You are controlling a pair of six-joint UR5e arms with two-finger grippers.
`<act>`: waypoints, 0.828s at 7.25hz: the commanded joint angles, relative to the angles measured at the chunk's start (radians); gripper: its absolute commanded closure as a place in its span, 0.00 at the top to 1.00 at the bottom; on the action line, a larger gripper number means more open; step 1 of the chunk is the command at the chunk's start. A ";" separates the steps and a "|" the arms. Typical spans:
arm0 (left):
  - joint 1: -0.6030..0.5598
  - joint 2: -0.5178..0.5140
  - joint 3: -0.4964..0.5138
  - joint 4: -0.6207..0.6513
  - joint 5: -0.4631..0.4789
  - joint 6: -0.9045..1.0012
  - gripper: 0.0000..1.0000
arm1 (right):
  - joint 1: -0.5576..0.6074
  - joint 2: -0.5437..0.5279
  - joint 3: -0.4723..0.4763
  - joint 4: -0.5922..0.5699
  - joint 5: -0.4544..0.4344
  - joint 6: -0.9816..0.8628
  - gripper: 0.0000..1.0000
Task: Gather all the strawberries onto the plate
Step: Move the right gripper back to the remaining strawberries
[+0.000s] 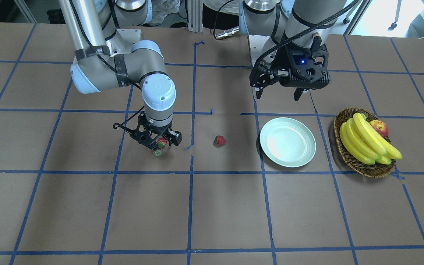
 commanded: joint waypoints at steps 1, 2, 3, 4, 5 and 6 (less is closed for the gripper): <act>0.001 0.000 0.000 0.000 0.000 0.000 1.00 | -0.001 0.002 0.014 -0.018 0.002 -0.009 0.61; 0.001 0.002 0.000 0.000 0.000 0.000 1.00 | -0.001 0.004 0.012 -0.019 0.005 -0.008 0.11; 0.001 0.002 0.000 0.000 0.000 -0.002 1.00 | -0.001 0.004 0.014 -0.019 0.005 -0.008 0.00; -0.001 0.002 0.000 0.000 0.000 -0.002 1.00 | -0.001 0.002 0.006 -0.023 0.006 0.001 0.00; 0.000 0.003 0.000 0.000 0.000 -0.002 1.00 | 0.000 0.002 0.011 -0.082 0.017 0.033 0.00; 0.001 0.005 0.000 0.000 0.000 0.000 1.00 | 0.000 -0.001 -0.014 -0.098 0.085 0.082 0.00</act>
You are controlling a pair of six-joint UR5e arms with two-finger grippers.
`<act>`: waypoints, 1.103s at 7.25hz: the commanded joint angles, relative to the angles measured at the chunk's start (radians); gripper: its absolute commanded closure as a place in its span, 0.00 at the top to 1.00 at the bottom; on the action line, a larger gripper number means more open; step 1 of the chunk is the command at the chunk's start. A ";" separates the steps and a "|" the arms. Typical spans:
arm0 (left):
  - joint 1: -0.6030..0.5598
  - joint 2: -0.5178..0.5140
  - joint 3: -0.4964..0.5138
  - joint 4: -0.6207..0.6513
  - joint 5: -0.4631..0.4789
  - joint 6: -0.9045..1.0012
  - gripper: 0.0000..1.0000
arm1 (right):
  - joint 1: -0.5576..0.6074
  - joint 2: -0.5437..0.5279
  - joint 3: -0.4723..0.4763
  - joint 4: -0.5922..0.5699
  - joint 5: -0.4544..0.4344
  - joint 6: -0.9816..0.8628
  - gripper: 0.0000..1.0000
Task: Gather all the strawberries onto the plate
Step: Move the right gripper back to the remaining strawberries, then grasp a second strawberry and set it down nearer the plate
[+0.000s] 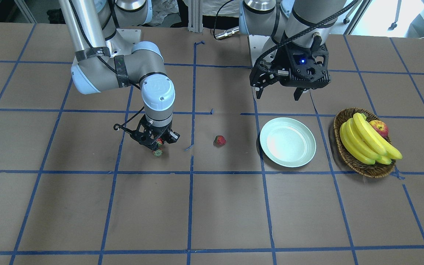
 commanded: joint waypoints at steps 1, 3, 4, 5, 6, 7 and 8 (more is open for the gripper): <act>0.000 0.002 0.000 0.000 0.000 0.000 1.00 | 0.002 0.001 -0.044 -0.036 0.149 0.161 0.00; -0.001 0.002 0.000 0.000 0.000 -0.002 1.00 | 0.017 0.049 -0.124 -0.057 0.268 0.288 0.00; 0.000 0.000 0.000 0.000 0.000 0.000 1.00 | 0.051 0.092 -0.150 -0.086 0.281 0.308 0.00; 0.000 -0.001 0.002 0.000 0.000 -0.002 1.00 | 0.074 0.147 -0.152 -0.147 0.282 0.358 0.00; 0.000 -0.004 0.000 0.000 0.000 0.000 1.00 | 0.085 0.156 -0.153 -0.175 0.282 0.377 0.00; 0.000 -0.006 0.000 0.002 0.000 0.000 1.00 | 0.085 0.156 -0.150 -0.177 0.282 0.377 0.00; 0.000 -0.006 0.000 0.002 0.000 0.000 1.00 | 0.085 0.156 -0.144 -0.174 0.280 0.368 0.98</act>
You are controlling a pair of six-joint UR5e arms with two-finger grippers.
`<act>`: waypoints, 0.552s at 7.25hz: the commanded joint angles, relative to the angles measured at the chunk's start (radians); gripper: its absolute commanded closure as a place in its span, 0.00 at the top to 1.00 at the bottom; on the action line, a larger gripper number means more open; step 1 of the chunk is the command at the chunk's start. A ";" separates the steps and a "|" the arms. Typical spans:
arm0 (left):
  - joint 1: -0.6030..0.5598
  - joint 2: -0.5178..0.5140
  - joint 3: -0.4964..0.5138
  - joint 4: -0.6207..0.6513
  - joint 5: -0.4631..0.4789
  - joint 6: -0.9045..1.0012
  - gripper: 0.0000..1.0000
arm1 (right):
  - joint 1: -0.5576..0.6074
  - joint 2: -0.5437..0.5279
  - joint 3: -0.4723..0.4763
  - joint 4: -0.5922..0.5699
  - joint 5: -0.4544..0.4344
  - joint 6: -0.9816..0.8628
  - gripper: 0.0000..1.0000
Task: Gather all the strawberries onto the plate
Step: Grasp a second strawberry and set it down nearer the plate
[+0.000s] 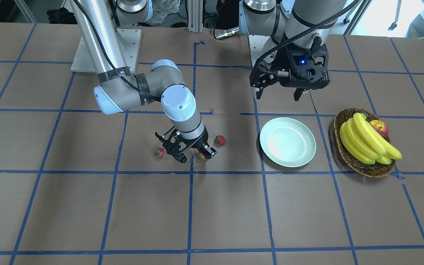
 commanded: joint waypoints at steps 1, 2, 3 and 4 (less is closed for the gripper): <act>0.000 -0.001 0.000 0.001 0.000 0.000 1.00 | 0.003 -0.013 0.007 0.004 -0.002 -0.029 1.00; 0.000 -0.001 0.000 0.001 0.000 0.000 1.00 | 0.000 -0.053 0.002 0.012 -0.026 -0.089 1.00; 0.000 -0.003 0.000 0.001 0.000 0.000 1.00 | -0.020 -0.091 -0.005 0.103 -0.097 -0.144 1.00; 0.000 -0.003 0.000 0.007 0.000 0.002 1.00 | -0.055 -0.115 0.007 0.135 -0.182 -0.263 1.00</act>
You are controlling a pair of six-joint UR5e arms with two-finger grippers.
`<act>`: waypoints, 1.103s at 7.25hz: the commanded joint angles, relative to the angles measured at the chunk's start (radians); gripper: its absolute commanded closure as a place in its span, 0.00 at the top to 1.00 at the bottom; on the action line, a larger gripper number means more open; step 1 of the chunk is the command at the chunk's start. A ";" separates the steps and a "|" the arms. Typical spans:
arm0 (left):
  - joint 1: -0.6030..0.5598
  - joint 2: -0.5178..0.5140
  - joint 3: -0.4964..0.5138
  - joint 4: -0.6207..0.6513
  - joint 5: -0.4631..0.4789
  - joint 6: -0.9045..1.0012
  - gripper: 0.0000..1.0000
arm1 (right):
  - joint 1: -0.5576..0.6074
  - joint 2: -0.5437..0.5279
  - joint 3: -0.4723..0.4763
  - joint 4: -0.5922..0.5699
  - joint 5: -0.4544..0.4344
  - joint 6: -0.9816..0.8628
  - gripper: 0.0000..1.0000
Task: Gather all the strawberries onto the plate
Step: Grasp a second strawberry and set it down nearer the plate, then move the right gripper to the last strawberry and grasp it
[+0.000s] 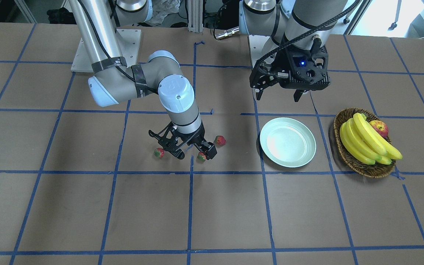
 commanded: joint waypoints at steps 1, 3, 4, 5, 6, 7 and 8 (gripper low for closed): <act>0.000 -0.001 0.000 0.005 0.000 0.000 1.00 | -0.081 -0.037 0.015 0.123 -0.152 -0.157 1.00; 0.000 -0.001 0.000 0.005 0.000 0.000 1.00 | -0.123 -0.022 0.022 0.188 -0.210 -0.173 1.00; 0.000 0.007 0.000 0.005 0.002 0.000 1.00 | -0.123 -0.022 0.055 0.185 -0.199 -0.162 1.00; -0.002 0.007 -0.002 0.005 0.000 0.000 1.00 | -0.123 -0.022 0.063 0.173 -0.197 -0.162 0.97; -0.002 0.007 0.000 0.005 0.002 0.000 1.00 | -0.123 -0.013 0.078 0.144 -0.197 -0.162 0.98; -0.002 0.007 0.000 0.005 0.000 0.000 1.00 | -0.123 -0.005 0.071 0.142 -0.197 -0.162 0.90; -0.002 0.006 0.000 0.005 0.000 0.000 1.00 | -0.123 -0.005 0.068 0.141 -0.193 -0.161 0.40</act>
